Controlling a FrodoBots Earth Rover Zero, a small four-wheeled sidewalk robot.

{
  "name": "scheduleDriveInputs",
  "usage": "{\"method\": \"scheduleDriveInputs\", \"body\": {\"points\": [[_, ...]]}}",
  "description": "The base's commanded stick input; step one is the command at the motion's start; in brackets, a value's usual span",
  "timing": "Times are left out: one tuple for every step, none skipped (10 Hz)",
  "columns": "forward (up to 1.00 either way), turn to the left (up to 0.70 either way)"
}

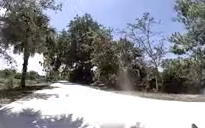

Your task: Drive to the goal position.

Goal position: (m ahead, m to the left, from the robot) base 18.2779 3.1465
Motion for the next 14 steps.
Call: {"method": "scheduleDriveInputs", "body": {"points": [[0.85, 0.34], [0.85, 0.34], [0.85, 0.32], [0.85, 0.32], [0.85, 0.25], [0.85, 0.06], [0.85, 0.00], [0.85, 0.00], [0.85, 0.00], [0.85, 0.00], [0.85, 0.00], [0.85, 0.00], [0.85, 0.00], [0.85, 0.00]]}}
